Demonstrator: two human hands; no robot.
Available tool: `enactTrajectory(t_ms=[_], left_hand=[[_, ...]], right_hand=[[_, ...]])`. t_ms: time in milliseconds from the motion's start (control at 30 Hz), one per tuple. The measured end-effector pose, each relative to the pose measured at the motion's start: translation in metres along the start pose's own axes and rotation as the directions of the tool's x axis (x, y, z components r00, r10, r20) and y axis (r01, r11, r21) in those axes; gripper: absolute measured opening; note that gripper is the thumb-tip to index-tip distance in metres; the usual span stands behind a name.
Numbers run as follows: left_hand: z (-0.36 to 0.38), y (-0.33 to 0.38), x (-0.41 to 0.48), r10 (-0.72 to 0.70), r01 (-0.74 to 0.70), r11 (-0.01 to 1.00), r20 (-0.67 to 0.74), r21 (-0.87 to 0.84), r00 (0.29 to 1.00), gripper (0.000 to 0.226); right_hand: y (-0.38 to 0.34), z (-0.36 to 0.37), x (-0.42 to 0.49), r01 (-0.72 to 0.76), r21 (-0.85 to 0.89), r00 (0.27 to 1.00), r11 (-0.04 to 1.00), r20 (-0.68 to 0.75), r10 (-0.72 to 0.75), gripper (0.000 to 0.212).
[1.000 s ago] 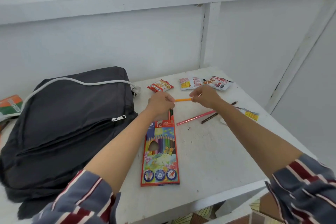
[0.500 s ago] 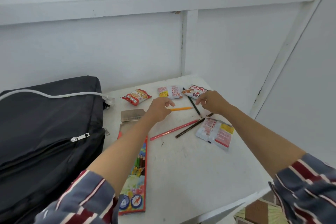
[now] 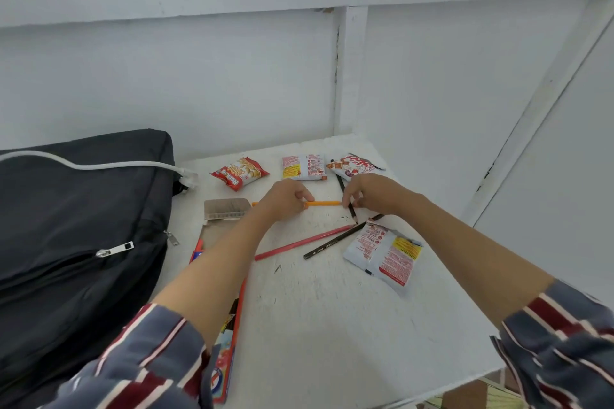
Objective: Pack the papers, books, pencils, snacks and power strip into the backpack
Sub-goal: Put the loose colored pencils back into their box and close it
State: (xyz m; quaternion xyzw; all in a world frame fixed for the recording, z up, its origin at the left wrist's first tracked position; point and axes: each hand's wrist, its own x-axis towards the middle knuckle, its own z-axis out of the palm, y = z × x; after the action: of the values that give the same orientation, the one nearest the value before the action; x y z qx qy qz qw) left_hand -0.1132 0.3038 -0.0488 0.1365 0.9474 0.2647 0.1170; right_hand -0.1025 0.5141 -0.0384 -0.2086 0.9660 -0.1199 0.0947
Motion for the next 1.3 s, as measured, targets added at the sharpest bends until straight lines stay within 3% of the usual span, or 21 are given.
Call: enactTrajectory(t_ms=[333, 633, 833, 1033, 1133, 1200, 1300], left_hand=[[-0.003, -0.009, -0.004, 0.065, -0.072, 0.994, -0.089, -0.08, 0.994, 0.024], [-0.021, -0.008, -0.014, 0.079, -0.139, 0.949, -0.215, -0.282, 0.973, 0.019], [-0.033, -0.005, -0.022, 0.055, -0.216, 0.88, -0.36, -0.424, 0.931, 0.019], [-0.065, 0.004, -0.047, -0.049, -0.373, 0.704, -0.565, -0.604, 0.823, 0.032], [-0.081, -0.003, -0.065, -0.031, -0.398, 0.728, -0.608, -0.557, 0.794, 0.026], [-0.09, -0.014, -0.075, -0.009, -0.385, 0.769, -0.611, -0.51, 0.791, 0.028], [-0.096, -0.038, -0.086, -0.012, -0.314, 0.799, -0.536, -0.512, 0.844, 0.034]], right_hand=[[-0.012, 0.0, -0.006, 0.135, 0.05, 0.99, 0.99, -0.04, -0.133, 0.013], [-0.03, -0.009, -0.003, 0.261, 0.421, 0.96, 0.869, -0.209, -0.187, 0.019], [-0.049, -0.03, -0.01, 0.295, 0.636, 0.941, 0.713, -0.322, -0.102, 0.019], [-0.072, -0.052, -0.007, 0.405, 0.806, 0.882, 0.432, -0.469, 0.048, 0.019], [-0.092, -0.053, 0.002, 0.399, 0.829, 0.864, 0.392, -0.483, 0.142, 0.013], [-0.109, -0.048, 0.008, 0.383, 0.844, 0.861, 0.377, -0.474, 0.186, 0.021], [-0.138, -0.033, 0.019, 0.346, 0.823, 0.856, 0.451, -0.474, 0.209, 0.025]])
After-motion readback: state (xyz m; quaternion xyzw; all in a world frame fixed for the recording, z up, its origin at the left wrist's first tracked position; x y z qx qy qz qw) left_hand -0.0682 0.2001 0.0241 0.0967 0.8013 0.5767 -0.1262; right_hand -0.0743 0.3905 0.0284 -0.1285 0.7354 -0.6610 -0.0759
